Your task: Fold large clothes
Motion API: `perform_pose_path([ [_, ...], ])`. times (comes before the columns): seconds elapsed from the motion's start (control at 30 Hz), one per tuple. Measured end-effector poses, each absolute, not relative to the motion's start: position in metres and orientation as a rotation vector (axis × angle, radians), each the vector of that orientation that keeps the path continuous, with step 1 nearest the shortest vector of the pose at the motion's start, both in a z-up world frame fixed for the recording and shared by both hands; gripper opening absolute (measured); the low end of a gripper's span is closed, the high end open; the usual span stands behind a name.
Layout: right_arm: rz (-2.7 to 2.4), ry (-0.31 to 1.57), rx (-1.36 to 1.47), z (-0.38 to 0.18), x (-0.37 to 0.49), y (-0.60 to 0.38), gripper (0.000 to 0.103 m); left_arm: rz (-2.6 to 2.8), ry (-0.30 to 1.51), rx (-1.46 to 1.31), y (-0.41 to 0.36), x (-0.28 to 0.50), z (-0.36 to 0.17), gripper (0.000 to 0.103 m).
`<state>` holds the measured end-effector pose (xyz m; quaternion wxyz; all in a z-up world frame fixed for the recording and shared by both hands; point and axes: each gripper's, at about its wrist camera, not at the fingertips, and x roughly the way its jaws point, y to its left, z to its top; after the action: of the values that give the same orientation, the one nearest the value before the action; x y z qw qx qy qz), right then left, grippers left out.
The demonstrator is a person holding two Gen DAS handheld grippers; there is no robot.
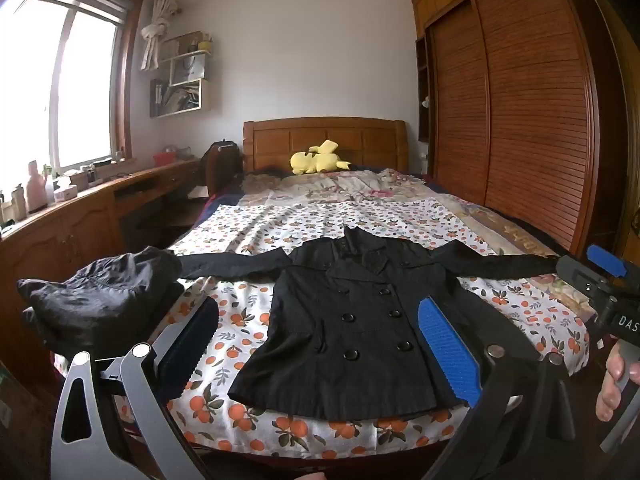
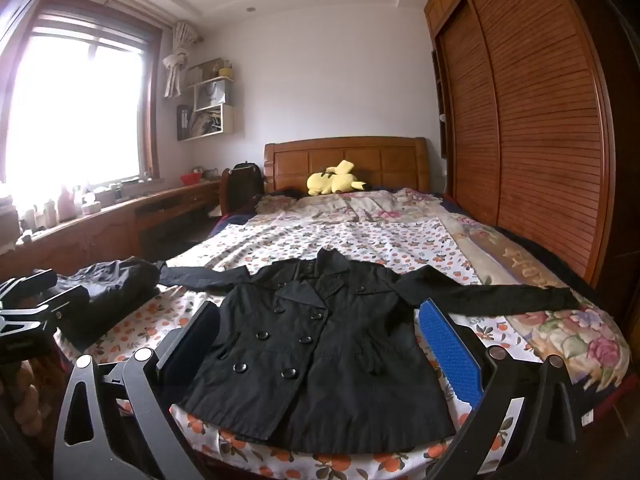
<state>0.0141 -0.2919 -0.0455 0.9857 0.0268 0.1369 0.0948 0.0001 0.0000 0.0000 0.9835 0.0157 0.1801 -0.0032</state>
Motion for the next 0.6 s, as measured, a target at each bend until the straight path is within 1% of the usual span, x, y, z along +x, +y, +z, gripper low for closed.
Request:
perform_pose_path([
  [0.6, 0.191, 0.290, 0.049, -0.0463, 0.0143, -0.2913, 0.096, -0.005, 0.340, 0.039, 0.0026, -0.0037, 0.0070, 0.101],
])
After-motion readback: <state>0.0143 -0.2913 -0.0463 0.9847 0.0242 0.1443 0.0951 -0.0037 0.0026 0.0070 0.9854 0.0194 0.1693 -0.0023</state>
